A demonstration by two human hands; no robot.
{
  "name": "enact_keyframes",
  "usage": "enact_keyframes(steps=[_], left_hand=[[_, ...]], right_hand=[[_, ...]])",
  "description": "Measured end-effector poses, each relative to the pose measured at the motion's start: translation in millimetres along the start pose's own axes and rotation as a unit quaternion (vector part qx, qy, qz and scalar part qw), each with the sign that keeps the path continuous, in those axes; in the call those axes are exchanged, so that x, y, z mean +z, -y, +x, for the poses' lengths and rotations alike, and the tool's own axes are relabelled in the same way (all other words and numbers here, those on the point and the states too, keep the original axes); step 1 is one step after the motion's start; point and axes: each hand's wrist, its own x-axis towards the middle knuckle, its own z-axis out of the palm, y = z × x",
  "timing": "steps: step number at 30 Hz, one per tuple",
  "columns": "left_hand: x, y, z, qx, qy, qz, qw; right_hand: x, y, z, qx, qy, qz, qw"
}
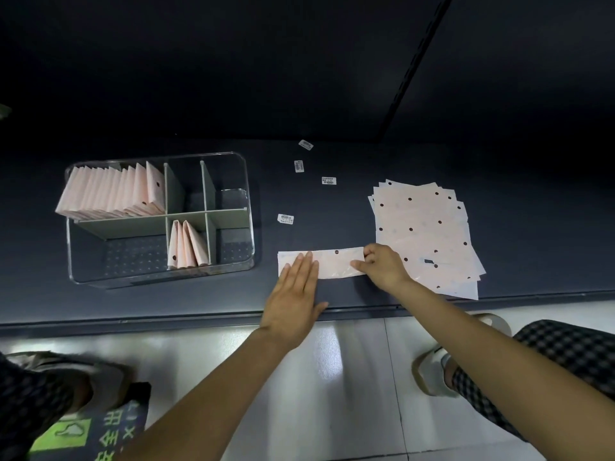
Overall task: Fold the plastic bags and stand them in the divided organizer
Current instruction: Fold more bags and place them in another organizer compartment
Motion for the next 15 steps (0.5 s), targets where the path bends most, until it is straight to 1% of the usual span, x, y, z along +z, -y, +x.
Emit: enact_keyframes(steps=[2,4,5,6,7,8,9,10,12,13,14,15], left_hand=[[3.8,7.0,2.8,-0.018,0.037,0.051,0.998],[4.8,11.9,4.6,-0.015,0.057,0.071,0.996],[4.6,13.5,4.9,-0.011,0.063,0.078,0.995],[4.6,14.4,4.9,-0.007,0.067,0.084,0.994],[4.4,14.8,5.0,-0.004,0.07,0.09,0.993],[3.9,14.6,5.2,-0.003,0.072,0.094,0.993],[3.5,14.4,5.5,-0.004,0.074,0.096,0.993],[2.8,14.1,5.7,-0.003,0.075,0.096,0.993],[1.0,14.4,4.8,0.005,0.084,0.088,0.993],[0.5,15.0,4.0,0.01,0.088,0.08,0.993],[0.2,15.8,3.4,0.013,0.088,0.073,0.993],[0.0,17.0,3.5,0.014,0.086,0.071,0.994]], right_hand=[[0.6,0.1,-0.1,0.011,-0.002,0.008,1.0],[1.3,2.4,-3.6,0.024,-0.009,0.016,1.0],[3.2,3.7,-8.1,0.029,-0.023,0.015,0.999],[6.9,4.7,-14.1,0.019,-0.065,-0.014,0.998],[12.9,5.6,-20.9,-0.018,-0.121,-0.066,0.99],[20.3,7.7,-28.4,-0.073,-0.173,-0.113,0.976],[29.0,11.6,-35.0,-0.138,-0.195,-0.125,0.963],[37.2,18.9,-41.9,-0.186,-0.167,-0.115,0.961],[56.3,27.9,-50.2,-0.262,-0.035,-0.108,0.958],[65.0,28.1,-52.1,-0.293,0.021,-0.135,0.946],[71.1,24.5,-52.2,-0.316,0.051,-0.161,0.934],[73.0,19.2,-50.8,-0.319,0.064,-0.177,0.929]])
